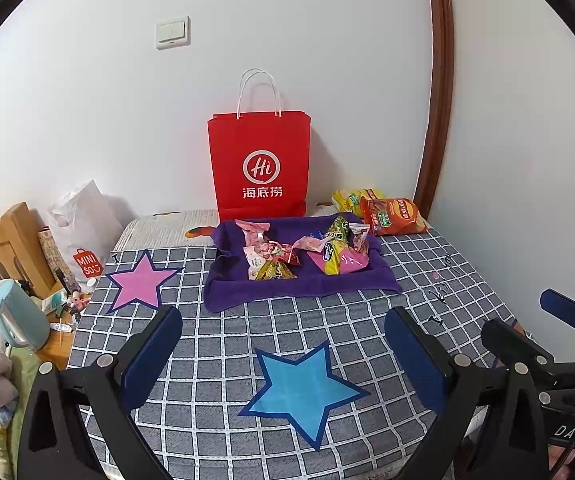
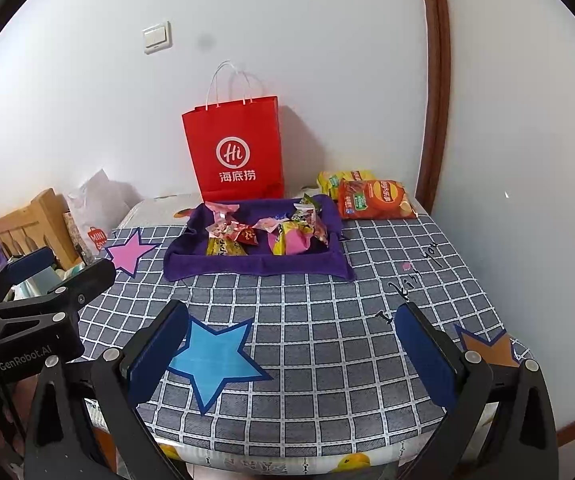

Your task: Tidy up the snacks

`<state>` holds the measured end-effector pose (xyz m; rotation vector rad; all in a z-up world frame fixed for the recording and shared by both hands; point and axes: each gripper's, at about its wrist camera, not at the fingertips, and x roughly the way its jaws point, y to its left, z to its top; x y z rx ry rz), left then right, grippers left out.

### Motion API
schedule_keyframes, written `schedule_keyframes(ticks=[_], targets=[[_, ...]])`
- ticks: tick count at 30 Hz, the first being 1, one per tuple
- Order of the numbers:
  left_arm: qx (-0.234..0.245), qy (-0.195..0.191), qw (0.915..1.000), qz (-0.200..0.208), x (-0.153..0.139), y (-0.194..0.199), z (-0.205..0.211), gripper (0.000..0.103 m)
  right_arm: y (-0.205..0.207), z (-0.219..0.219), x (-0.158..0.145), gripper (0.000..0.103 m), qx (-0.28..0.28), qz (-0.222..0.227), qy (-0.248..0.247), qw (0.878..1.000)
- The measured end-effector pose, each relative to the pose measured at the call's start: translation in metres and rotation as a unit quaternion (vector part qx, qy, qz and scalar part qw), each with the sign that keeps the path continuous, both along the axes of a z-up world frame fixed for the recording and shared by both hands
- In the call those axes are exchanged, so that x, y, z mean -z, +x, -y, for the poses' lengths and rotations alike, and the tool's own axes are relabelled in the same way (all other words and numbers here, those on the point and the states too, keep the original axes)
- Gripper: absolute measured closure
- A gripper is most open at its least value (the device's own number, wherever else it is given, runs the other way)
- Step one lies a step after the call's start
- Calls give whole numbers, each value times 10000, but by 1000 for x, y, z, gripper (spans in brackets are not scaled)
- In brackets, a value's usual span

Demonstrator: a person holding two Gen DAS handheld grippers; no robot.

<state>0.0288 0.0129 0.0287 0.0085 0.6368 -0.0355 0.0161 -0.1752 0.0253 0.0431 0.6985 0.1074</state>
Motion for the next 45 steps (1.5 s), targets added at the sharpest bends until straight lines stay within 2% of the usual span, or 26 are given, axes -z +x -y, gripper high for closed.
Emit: schedule_keyframes(ticks=[45], targets=[[9,-1,10000,-36,5,-1,2,1,-3,-2,-1,1,12,40,-8,10000]])
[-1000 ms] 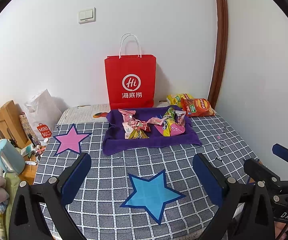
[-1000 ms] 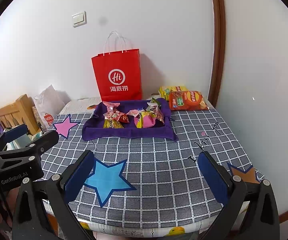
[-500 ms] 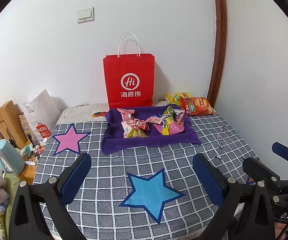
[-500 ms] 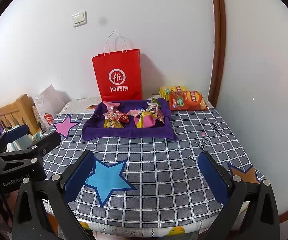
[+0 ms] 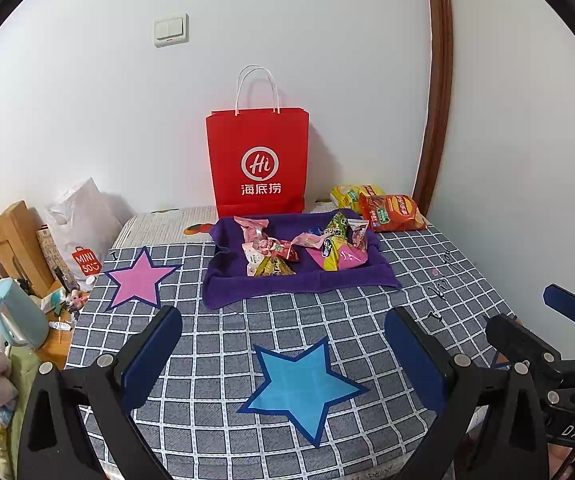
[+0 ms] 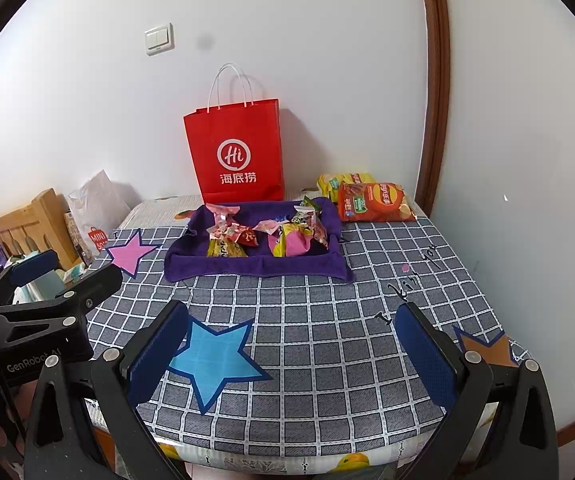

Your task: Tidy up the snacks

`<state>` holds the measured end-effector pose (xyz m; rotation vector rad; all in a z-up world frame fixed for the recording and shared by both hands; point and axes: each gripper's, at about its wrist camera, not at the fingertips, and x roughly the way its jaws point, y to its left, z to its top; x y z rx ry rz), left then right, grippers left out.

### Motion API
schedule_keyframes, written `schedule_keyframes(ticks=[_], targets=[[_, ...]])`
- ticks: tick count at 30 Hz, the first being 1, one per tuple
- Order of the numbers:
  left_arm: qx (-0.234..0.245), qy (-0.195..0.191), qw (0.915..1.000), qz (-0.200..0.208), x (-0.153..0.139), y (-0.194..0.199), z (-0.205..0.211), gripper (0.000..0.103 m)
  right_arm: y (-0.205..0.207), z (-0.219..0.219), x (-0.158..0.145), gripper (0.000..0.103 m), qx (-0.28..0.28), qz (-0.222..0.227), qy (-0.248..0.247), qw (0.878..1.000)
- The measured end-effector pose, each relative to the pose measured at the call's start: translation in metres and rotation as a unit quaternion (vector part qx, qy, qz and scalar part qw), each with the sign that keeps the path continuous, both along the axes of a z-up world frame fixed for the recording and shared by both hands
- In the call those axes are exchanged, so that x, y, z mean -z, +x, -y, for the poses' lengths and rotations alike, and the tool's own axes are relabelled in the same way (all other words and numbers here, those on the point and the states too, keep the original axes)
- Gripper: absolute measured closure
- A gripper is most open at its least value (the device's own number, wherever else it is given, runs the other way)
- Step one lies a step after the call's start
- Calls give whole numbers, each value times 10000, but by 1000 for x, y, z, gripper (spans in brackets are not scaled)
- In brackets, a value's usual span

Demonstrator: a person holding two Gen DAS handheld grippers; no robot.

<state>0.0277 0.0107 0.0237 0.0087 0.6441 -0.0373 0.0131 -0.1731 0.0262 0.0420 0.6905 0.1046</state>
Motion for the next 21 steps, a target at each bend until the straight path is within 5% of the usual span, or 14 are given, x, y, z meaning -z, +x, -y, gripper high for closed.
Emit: schedule_keyframes(ticks=[21], targets=[[2,2,10000,4,1,-1,1,1,-3,0,-4,1,-16,71,8,10000]])
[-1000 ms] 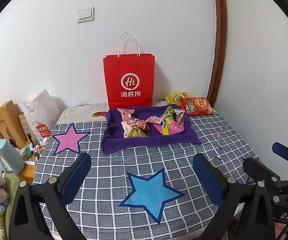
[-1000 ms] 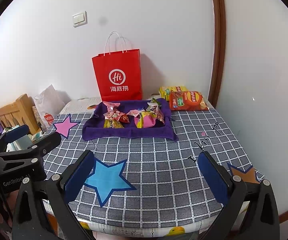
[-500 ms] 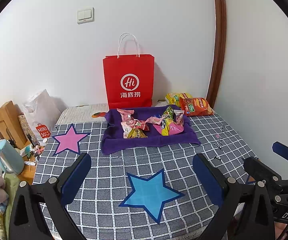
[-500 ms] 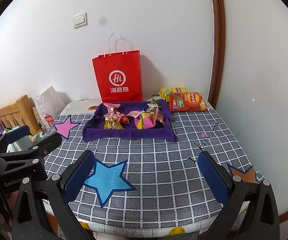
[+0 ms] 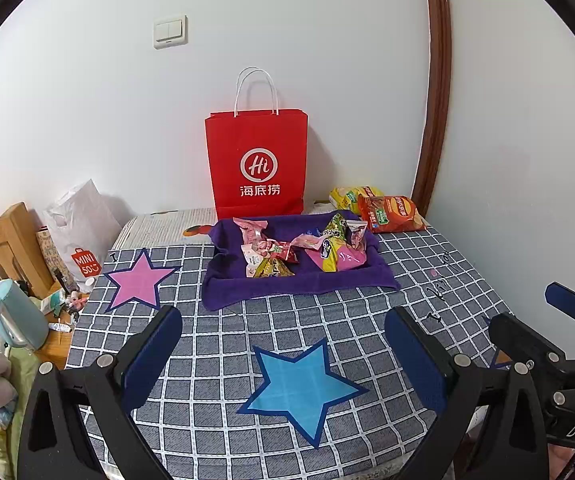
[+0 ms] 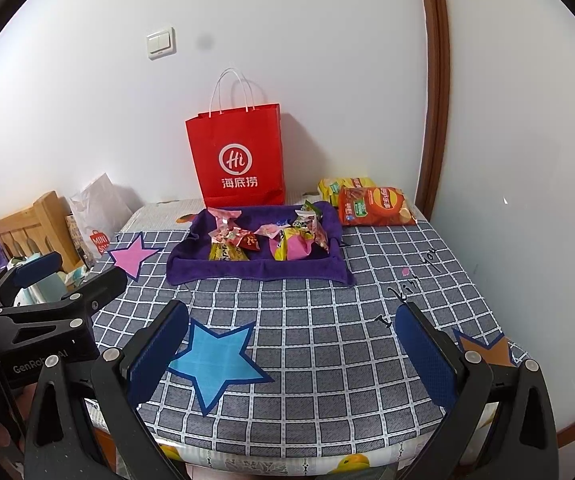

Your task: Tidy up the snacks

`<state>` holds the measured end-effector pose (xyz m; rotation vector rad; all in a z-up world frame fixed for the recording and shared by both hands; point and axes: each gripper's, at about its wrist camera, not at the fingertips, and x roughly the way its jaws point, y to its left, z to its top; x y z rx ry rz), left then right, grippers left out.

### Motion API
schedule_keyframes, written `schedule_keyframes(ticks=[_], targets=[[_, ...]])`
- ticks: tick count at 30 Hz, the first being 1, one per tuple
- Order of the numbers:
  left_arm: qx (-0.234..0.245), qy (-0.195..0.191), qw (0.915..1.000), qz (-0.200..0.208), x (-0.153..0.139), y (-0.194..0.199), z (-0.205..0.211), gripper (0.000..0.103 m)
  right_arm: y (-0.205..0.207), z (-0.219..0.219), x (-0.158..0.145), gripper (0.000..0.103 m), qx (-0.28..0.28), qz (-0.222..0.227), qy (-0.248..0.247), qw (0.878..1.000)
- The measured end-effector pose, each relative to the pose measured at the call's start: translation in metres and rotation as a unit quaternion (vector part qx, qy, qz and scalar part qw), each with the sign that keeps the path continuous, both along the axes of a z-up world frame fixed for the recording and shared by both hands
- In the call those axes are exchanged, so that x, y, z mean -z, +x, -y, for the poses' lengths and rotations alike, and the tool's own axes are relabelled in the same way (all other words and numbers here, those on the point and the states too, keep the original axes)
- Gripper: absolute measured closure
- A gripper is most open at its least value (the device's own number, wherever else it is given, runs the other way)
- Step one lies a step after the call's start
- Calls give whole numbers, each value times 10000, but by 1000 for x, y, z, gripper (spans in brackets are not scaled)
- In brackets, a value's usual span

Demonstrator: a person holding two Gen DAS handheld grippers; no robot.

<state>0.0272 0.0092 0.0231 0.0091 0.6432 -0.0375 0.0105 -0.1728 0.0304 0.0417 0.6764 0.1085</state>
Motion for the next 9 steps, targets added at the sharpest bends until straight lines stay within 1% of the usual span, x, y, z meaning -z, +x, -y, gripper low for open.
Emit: schedule_keyframes(ticks=[9], targets=[[31,15,10000,-19,2,5,1,1,0,-1,-1,1,-28,14,-10,10000]])
